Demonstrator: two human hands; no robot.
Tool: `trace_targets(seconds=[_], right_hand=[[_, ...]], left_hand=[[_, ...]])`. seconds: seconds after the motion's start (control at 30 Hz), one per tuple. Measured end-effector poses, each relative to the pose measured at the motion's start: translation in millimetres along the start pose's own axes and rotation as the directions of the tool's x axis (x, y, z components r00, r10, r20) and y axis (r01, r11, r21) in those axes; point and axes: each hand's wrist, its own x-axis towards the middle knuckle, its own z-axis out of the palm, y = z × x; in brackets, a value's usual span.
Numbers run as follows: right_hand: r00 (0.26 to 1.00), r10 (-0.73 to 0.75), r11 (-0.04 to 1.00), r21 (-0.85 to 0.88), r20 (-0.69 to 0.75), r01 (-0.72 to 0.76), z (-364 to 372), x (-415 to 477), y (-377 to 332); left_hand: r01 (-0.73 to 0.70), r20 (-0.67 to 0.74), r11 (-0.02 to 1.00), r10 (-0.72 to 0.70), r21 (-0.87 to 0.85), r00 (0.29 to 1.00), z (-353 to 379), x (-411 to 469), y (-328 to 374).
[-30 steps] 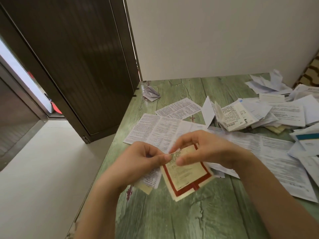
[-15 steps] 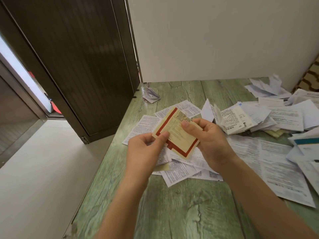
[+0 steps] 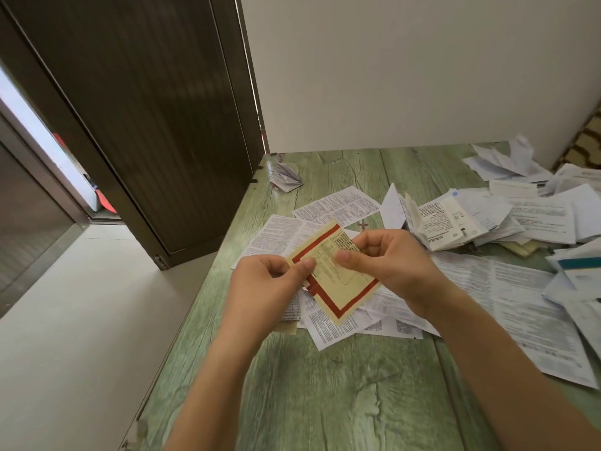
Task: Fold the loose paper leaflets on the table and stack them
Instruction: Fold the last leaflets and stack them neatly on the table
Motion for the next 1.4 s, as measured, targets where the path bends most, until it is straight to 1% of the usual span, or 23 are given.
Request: trace_targets(seconds=[0.23,0.4,0.47,0.53,0.57,0.63,0.7,0.77,0.87,1.0,1.13,1.17,1.27,1.4], right_hand=[[0.998,0.033,0.999,0.004,0.054,-0.034,-3,-1,-2],[1.0,0.024,1.0,-0.007,-0.016,-0.024,0,0,2],[0.998,0.025,0.999,-0.02,-0.049,-0.026,0,1,4],[0.999,0.023,0.999,-0.028,-0.046,-0.024,-1,1,3],[1.0,0.021,0.999,-0.038,-0.023,-0.022,-1,1,3],[0.997,0.032,0.995,-0.101,0.066,-0.025,-2,-2,2],[0.984,0.062,0.986,-0.163,0.167,-0.034,1,-3,2],[0.973,0.065,0.982,-0.187,0.221,-0.023,3,-4,3],[0.966,0.057,0.984,-0.18,0.254,-0.011,5,-5,3],[0.962,0.039,0.991,-0.134,0.27,-0.003,7,-4,5],[0.967,0.063,0.993,-0.114,0.248,-0.035,4,-1,8],[0.965,0.063,0.992,-0.119,0.256,-0.033,3,0,8],[0.961,0.061,0.992,-0.124,0.271,-0.028,2,-1,6],[0.967,0.05,0.983,-0.183,0.248,-0.004,-8,-2,2]], left_hand=[[0.032,-0.001,0.999,-0.032,0.021,0.999,-1,-1,2],[0.039,-0.002,0.998,-0.039,0.045,0.999,3,-2,2],[0.043,0.023,0.995,-0.045,0.085,0.999,2,0,-1],[0.07,0.072,0.994,-0.077,0.088,0.994,-3,1,-1],[0.079,0.096,0.993,-0.087,0.086,0.992,-5,0,1],[0.054,0.13,0.995,-0.064,0.08,0.989,-9,-4,6],[0.016,0.155,1.0,-0.02,0.026,0.988,-11,-8,9],[0.002,0.168,1.0,0.001,-0.017,0.986,-9,-9,11],[-0.048,0.125,0.999,0.047,0.004,0.991,-5,-9,9],[-0.131,0.004,0.99,0.131,0.046,0.991,0,-6,4],[-0.142,-0.138,0.99,0.139,-0.013,0.981,-11,-3,2],[-0.15,-0.154,0.989,0.145,-0.018,0.977,-16,-2,3],[-0.166,-0.14,0.986,0.164,-0.003,0.977,-25,-4,4],[-0.167,-0.179,0.986,0.161,-0.016,0.971,-32,-2,1]])
